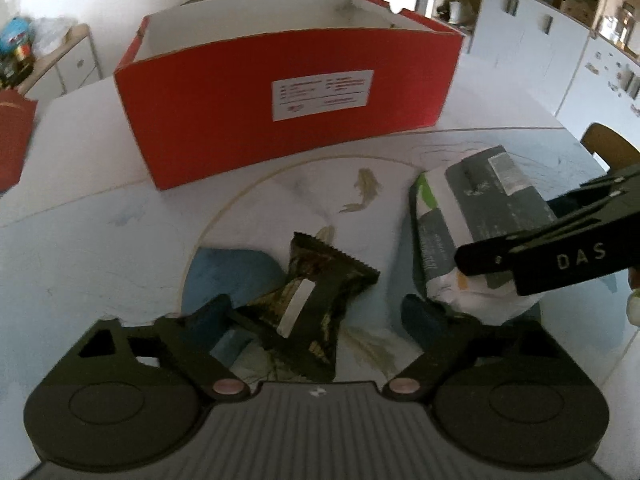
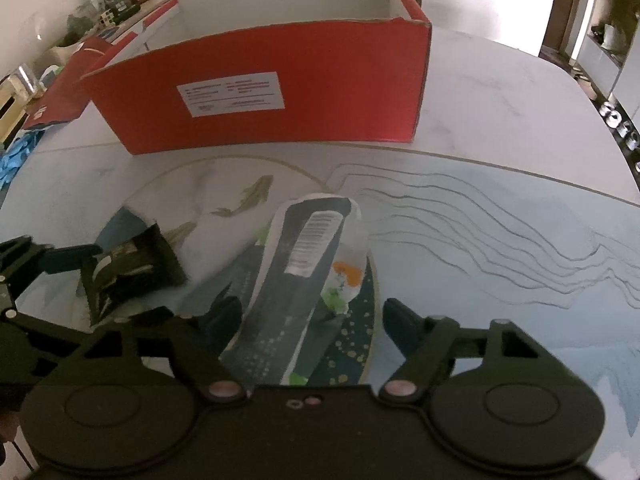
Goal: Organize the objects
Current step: 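Grasp the dark snack packet with the left gripper while the right grasps the white-green bag, then carry the snack packet and white-green bag over the red box and lower them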
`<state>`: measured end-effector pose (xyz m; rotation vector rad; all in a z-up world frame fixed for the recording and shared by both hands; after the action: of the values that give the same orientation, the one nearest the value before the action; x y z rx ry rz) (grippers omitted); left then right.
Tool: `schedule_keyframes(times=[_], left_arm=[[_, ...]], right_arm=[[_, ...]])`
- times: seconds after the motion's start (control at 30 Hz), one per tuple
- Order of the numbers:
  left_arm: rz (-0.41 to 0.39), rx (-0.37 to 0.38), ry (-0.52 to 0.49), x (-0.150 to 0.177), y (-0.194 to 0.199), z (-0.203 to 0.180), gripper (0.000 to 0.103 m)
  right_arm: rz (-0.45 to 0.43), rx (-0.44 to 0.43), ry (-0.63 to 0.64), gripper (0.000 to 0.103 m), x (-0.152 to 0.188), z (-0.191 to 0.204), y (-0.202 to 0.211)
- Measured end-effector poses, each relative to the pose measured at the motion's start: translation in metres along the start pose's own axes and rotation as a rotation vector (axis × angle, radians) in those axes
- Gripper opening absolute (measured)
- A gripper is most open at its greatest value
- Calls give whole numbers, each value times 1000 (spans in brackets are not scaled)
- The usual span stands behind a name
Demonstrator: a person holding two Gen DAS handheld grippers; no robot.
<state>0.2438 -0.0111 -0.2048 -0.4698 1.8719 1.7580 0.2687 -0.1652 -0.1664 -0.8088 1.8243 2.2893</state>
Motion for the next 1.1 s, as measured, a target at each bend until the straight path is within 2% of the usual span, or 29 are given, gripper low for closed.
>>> schedule_keyframes(times=[0.17, 0.27, 0.43, 0.63, 1.1], left_arm=[[-9, -5, -11, 1, 2, -1, 64], [-13, -1, -21, 1, 4, -1, 56], [-7, 9, -34, 0, 5, -3, 52], [-15, 39, -5, -3, 10, -5, 50], [-61, 95, 86, -19, 39, -5, 49]], right_arm=[[-9, -16, 22, 61, 1, 5, 1], [-13, -20, 27, 53, 1, 7, 3], [-22, -27, 28, 38, 0, 7, 7], [-42, -43, 27, 19, 1, 8, 18], [-105, -86, 4, 15, -7, 10, 58]])
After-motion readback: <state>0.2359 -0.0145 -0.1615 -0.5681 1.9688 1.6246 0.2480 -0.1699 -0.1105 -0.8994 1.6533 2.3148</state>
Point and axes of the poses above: each gripper's, at about its wrist camera, not at the fingertips, and y roughly against the way its jaws point, z to its left, x to its underside, the point moved 6 cm from there along -y, roughly the way its jaws point, and after that the axes turned 1 degree about -y, right-handed, at the moved point
